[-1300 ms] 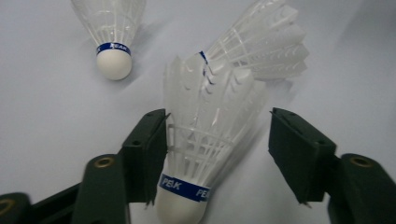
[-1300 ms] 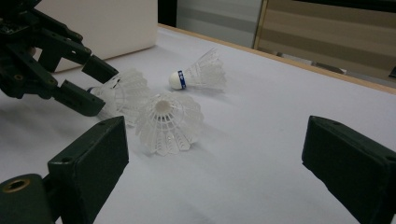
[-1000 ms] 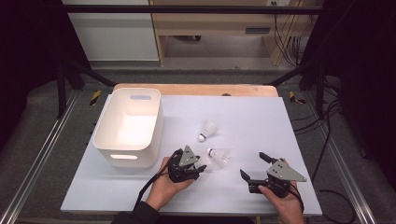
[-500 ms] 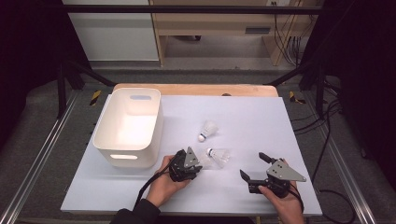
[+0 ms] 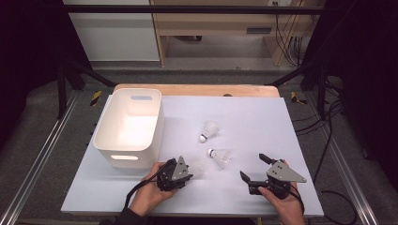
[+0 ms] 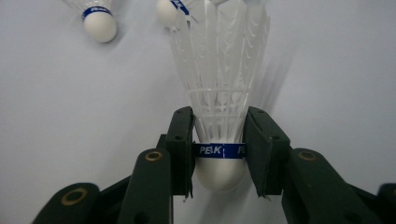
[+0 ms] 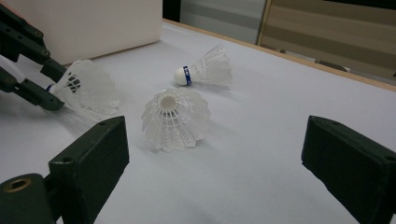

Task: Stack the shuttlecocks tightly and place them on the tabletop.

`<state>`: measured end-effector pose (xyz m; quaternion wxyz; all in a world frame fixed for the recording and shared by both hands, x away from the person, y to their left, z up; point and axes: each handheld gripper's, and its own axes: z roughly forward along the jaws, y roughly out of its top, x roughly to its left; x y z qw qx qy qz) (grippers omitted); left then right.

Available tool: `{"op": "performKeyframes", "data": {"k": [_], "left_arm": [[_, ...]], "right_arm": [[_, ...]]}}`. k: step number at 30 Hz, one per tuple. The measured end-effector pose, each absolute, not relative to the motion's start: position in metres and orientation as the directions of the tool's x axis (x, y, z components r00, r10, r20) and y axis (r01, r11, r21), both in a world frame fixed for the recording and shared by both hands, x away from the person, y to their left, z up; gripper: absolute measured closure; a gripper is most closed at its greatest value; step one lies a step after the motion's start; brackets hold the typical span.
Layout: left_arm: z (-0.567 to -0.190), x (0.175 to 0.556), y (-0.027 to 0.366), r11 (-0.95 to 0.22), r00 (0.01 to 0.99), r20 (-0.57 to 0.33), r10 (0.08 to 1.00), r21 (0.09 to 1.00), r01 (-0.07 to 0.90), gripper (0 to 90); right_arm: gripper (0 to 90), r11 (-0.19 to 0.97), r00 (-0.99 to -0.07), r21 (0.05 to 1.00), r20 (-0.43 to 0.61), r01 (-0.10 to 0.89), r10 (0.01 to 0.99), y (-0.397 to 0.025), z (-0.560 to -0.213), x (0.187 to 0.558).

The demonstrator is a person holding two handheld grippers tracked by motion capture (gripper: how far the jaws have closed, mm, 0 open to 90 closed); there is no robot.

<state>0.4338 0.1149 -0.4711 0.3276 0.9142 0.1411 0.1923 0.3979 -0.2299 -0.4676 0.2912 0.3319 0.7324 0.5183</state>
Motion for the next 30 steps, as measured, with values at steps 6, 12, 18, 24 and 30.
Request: {"op": "performKeyframes", "data": {"k": [6, 12, 18, 24, 30], "left_arm": [[-0.471, 0.435, 0.112, -0.704, 0.88, 0.218, 0.422, 0.691, 0.166, 51.3], [-0.469, 0.437, 0.105, -0.643, 0.868, 0.156, 0.471, 0.734, 0.218, 32.9], [-0.467, 0.436, 0.101, -0.581, 0.837, 0.126, 0.533, 0.774, 0.253, 26.3], [-0.466, 0.435, 0.102, -0.513, 0.809, 0.1, 0.579, 0.816, 0.266, 15.5], [-0.465, 0.427, 0.109, -0.42, 0.789, 0.06, 0.612, 0.87, 0.259, 9.0]], "right_arm": [[7.3, 0.245, -0.612, 0.951, -0.082, 0.188, 0.787, -0.228, -0.468, 0.397], [7.3, 0.246, -0.615, 0.951, -0.08, 0.189, 0.784, -0.228, -0.468, 0.398], [7.3, 0.249, -0.616, 0.951, -0.084, 0.186, 0.783, -0.228, -0.468, 0.398], [7.2, 0.25, -0.619, 0.95, -0.086, 0.184, 0.781, -0.228, -0.468, 0.397], [6.8, 0.251, -0.615, 0.95, -0.085, 0.188, 0.784, -0.228, -0.468, 0.398]]}}
